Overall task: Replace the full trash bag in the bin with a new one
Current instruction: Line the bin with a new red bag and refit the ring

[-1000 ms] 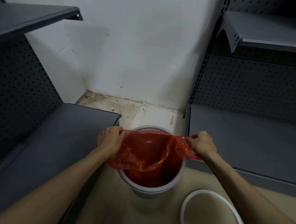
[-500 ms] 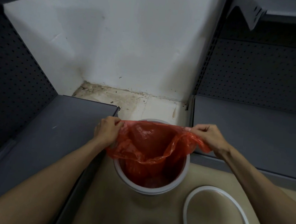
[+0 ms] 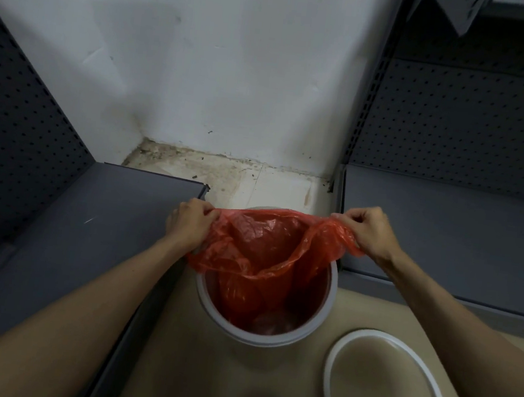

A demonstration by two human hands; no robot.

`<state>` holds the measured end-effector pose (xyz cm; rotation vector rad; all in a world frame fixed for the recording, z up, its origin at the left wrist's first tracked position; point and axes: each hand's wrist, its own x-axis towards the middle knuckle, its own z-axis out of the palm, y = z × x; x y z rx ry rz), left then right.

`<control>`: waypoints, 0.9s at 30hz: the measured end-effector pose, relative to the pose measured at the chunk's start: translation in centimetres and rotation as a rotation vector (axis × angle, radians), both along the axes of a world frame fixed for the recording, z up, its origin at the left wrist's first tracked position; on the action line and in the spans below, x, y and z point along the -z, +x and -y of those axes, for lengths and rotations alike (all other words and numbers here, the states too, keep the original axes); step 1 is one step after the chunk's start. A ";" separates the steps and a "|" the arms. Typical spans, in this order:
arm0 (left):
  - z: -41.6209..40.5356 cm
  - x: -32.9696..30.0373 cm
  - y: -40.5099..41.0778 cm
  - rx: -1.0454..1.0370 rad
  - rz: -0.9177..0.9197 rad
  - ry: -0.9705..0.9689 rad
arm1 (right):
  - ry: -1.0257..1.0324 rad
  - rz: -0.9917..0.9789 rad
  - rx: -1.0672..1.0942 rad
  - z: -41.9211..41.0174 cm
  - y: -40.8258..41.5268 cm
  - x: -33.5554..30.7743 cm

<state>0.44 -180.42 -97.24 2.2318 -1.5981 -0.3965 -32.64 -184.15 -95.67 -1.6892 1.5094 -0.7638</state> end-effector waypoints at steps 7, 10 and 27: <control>1.5 0.1 -0.3 -0.043 -0.015 0.053 | -0.138 -0.289 0.140 0.6 1.5 0.9; 1.8 0.3 -0.3 -0.034 -0.029 0.099 | -0.150 -0.376 0.137 0.2 1.3 1.4; -2.7 -1.7 3.0 0.222 -0.420 0.013 | 0.066 -0.219 -0.108 -2.0 -1.8 -1.2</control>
